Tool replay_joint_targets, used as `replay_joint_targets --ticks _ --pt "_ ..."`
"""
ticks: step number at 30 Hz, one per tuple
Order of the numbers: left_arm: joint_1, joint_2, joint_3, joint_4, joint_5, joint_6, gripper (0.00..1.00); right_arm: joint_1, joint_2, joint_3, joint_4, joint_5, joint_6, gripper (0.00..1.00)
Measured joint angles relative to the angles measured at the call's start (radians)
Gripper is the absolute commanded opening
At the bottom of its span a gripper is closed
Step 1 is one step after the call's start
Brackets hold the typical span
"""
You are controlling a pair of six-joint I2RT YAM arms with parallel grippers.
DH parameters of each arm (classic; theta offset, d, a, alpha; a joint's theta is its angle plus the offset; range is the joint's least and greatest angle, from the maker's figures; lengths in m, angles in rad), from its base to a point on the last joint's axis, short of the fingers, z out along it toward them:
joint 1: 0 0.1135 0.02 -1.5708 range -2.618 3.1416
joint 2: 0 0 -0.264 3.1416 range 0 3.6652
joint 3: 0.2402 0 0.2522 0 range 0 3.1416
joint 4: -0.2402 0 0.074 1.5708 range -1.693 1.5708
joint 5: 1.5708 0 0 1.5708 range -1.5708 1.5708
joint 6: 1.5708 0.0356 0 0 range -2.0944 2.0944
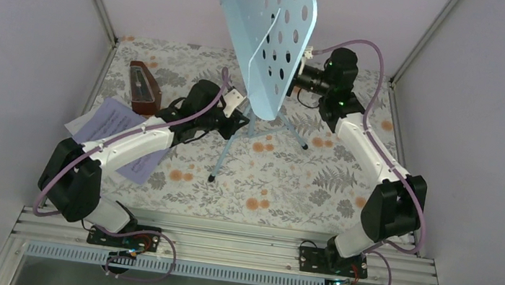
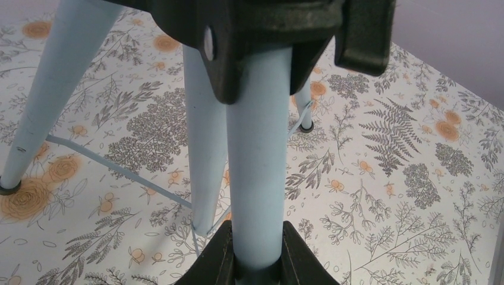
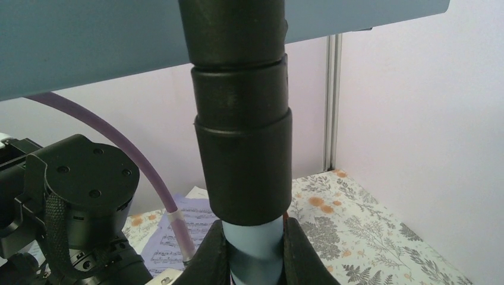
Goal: Pack up the instrument practice props
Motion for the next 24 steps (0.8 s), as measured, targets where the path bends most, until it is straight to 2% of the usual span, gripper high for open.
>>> replay_joint_targets --ticks 13,24 --pt "-0.018 -0.054 -0.001 -0.019 0.017 -0.025 0.02 0.006 -0.059 -0.092 0.056 0.003 0.031 0.04" --pt "-0.028 -0.092 -0.001 0.025 0.040 -0.076 0.02 0.014 -0.098 -0.152 0.064 0.037 0.077 0.04"
